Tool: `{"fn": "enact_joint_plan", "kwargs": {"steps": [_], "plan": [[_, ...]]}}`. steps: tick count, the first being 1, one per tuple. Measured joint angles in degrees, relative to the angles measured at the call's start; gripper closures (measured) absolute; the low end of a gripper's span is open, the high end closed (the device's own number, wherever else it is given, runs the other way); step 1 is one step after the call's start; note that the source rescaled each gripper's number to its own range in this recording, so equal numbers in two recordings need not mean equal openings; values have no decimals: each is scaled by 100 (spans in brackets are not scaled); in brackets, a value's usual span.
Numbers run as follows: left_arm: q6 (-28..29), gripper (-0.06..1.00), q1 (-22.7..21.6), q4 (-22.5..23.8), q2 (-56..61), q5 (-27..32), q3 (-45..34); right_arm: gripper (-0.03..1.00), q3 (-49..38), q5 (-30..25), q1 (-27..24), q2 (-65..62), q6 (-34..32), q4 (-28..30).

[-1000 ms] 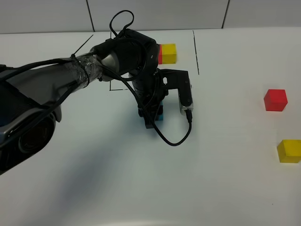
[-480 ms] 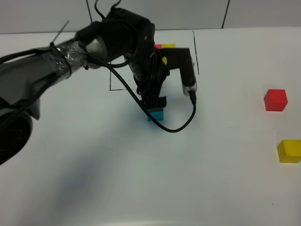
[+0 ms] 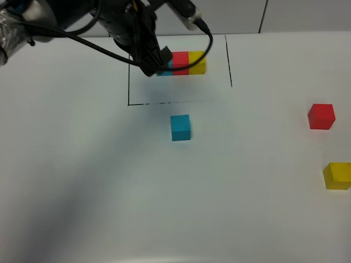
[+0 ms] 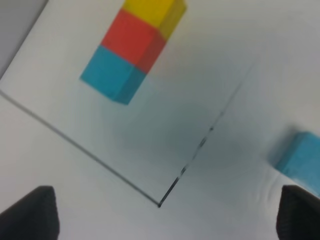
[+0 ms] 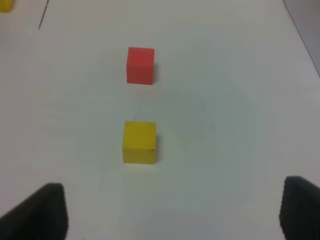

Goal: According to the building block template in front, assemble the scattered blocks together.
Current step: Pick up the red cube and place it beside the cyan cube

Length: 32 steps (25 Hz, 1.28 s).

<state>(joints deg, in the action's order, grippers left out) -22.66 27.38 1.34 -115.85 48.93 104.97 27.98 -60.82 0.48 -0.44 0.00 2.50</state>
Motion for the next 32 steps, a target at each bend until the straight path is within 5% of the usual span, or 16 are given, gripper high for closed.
{"fn": "enact_joint_plan", "kwargs": {"steps": [7, 14, 32], "plan": [[775, 3, -860, -27, 429, 272, -521, 23, 0, 0, 0, 0, 0, 0], [1124, 4, -1655, -27, 1398, -223, -1917, 23, 0, 0, 0, 0, 0, 0], [2309, 5, -1881, 150, 4241, -259, -4629, 23, 0, 0, 0, 0, -45, 0]]}}
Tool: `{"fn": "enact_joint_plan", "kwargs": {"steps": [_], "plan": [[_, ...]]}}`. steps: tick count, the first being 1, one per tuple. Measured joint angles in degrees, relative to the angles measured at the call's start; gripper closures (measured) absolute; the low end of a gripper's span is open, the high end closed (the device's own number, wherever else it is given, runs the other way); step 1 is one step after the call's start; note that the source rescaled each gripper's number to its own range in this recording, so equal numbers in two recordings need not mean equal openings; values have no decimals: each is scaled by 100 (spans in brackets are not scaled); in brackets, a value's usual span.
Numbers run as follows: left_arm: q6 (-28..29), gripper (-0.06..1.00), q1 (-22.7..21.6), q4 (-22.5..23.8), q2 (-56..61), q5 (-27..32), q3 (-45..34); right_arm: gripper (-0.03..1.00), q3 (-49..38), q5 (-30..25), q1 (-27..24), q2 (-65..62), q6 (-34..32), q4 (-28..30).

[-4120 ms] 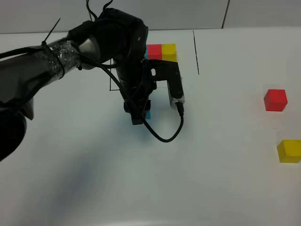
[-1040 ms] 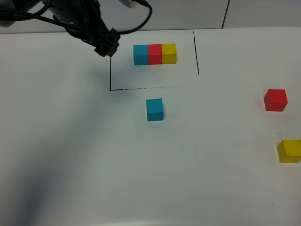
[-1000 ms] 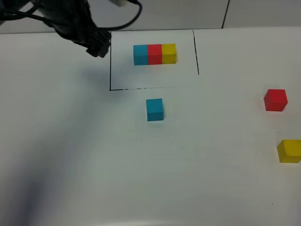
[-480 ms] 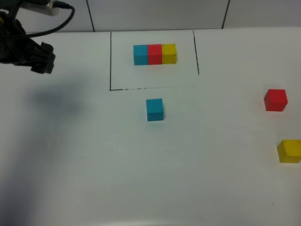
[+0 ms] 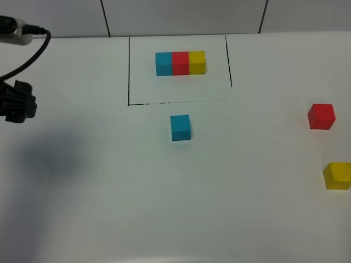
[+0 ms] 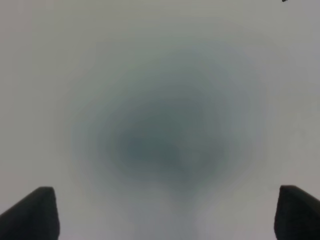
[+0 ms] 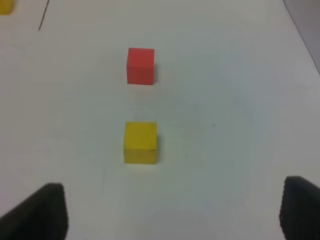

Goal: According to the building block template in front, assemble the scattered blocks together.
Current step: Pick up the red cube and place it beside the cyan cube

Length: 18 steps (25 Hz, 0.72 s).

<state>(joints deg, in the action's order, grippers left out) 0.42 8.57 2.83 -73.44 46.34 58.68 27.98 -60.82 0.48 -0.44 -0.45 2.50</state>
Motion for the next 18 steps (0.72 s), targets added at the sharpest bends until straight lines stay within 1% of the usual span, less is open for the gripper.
{"fn": "enact_joint_plan", "kwargs": {"steps": [3, 9, 18], "plan": [[81, 5, 0, -70, 602, -74, -365, 23, 0, 0, 0, 0, -22, 0], [110, 5, 0, -283, 1964, -33, -1018, 23, 0, 0, 0, 0, -33, 0], [110, 5, 0, -561, 3870, 599, -1857, 23, 0, 0, 0, 0, -39, 0]]}}
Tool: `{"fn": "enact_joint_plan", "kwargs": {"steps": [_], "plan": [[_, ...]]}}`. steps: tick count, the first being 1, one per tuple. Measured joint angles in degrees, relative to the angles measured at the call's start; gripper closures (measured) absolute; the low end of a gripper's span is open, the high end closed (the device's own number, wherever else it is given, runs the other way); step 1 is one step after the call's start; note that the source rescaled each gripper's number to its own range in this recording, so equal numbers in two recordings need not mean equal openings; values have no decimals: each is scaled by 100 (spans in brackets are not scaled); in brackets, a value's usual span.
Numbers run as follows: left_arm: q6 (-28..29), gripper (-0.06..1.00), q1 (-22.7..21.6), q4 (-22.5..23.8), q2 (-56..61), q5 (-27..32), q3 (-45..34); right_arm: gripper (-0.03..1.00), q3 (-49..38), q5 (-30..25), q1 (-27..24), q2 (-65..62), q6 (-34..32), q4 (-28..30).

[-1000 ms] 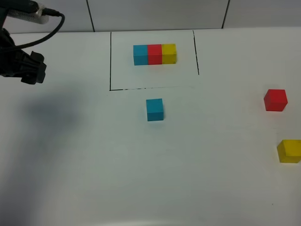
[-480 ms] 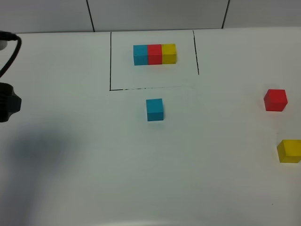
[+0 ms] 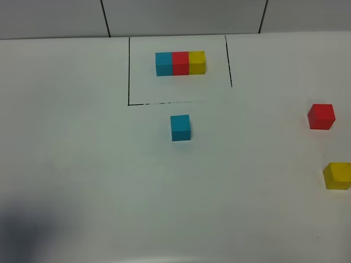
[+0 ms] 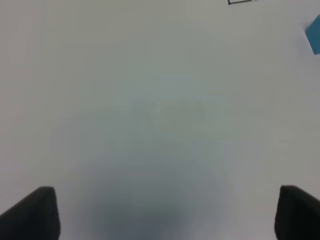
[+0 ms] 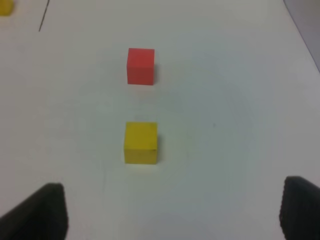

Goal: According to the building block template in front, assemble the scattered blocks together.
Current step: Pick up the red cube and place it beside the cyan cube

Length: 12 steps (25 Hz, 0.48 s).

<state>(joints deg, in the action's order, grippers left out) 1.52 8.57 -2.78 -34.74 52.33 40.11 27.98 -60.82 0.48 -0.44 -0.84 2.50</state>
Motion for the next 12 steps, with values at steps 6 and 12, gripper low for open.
{"fn": "enact_joint_plan", "kwargs": {"steps": [6, 12], "plan": [[0, 5, 0, -88, 1024, 186, -415, 23, 0, 0, 0, 0, -5, 0], [-152, 5, 0, -462, 1911, 381, -817, 23, 0, 0, 0, 0, -5, 0]]}}
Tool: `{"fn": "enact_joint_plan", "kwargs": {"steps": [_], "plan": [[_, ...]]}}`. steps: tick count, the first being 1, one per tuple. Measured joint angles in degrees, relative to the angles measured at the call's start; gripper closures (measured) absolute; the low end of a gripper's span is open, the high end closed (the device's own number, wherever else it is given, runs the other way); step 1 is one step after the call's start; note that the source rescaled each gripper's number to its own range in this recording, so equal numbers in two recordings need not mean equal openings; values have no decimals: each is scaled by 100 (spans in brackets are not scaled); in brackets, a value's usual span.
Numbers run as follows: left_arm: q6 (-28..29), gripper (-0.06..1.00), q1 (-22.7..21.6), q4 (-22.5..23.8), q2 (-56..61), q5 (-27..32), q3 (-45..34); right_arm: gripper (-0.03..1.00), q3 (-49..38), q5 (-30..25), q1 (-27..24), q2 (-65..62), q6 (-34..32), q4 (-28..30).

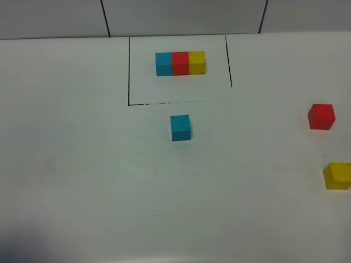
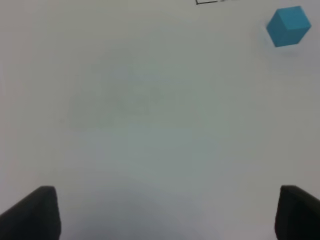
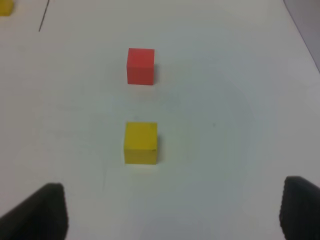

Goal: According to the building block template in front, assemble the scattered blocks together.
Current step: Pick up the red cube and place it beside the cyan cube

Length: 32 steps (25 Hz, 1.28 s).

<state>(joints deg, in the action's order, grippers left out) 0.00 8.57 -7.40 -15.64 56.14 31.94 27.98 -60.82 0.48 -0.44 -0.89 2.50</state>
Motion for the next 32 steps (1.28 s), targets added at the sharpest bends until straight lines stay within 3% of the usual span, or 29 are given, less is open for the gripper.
{"fn": "enact_joint_plan", "kwargs": {"steps": [5, 17, 32], "plan": [[-244, 5, 0, -202, 719, 140, -190, 23, 0, 0, 0, 0, 0, 0], [-265, 11, 0, -198, 1597, 367, -297, 23, 0, 0, 0, 0, 0, 0], [-265, 47, -63, -198, 1597, 372, -297, 23, 0, 0, 0, 0, 0, 0]]}}
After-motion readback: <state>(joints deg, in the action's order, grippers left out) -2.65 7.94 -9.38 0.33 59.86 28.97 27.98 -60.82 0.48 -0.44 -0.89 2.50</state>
